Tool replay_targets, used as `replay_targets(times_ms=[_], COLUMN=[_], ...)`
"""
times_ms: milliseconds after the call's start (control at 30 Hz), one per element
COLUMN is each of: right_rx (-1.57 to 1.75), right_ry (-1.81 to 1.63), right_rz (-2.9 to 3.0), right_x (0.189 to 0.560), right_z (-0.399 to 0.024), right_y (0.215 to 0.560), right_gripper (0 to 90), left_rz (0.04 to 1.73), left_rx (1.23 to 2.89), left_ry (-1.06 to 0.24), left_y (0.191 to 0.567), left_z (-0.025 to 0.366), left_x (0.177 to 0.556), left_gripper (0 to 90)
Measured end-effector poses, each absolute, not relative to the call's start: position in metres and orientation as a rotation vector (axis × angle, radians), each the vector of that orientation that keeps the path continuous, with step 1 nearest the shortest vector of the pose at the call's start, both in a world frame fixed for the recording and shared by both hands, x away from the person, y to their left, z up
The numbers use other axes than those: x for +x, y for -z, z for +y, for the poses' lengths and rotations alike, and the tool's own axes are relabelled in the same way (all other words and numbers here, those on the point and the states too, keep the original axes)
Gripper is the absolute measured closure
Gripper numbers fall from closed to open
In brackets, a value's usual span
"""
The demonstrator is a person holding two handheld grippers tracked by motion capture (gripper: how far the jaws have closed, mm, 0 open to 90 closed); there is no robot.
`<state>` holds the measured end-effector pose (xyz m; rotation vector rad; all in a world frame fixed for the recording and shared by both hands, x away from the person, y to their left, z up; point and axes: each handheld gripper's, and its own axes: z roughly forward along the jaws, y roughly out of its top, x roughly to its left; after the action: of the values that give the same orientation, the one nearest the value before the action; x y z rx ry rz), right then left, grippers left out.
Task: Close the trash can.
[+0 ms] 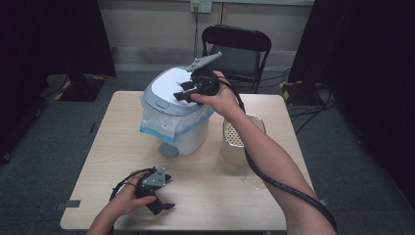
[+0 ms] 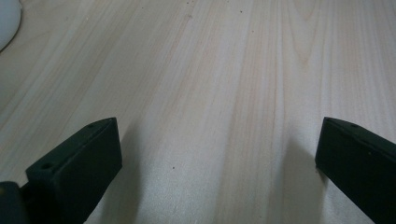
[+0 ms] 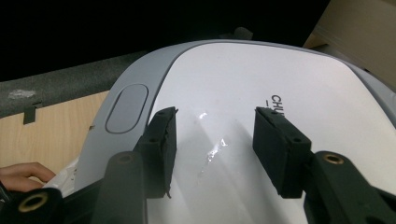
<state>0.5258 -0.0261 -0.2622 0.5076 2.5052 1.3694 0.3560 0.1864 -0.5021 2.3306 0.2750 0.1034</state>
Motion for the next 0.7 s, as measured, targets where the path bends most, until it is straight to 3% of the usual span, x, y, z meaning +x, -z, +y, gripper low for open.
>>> replay_targets(times_ms=[367, 567, 700], right_rx=[0.507, 0.565, 0.598], right_ry=[-1.375, -1.346, -1.35], right_rz=[2.49, 2.484, 2.47], right_x=[0.5245, 0.5243, 0.5244], right_z=[-0.026, -0.0278, -0.0323], right_y=[0.2627, 0.2621, 0.263], right_gripper=[48.5, 26.6, 20.2], left_rz=[0.275, 0.274, 0.274], left_rx=[2.333, 2.339, 2.331], left_ry=[-0.103, -0.105, -0.103], left_y=[0.5019, 0.5015, 0.502], left_z=[0.1865, 0.1867, 0.1865], left_x=[0.3561, 0.3561, 0.3561], left_gripper=[0.0, 0.0, 0.0])
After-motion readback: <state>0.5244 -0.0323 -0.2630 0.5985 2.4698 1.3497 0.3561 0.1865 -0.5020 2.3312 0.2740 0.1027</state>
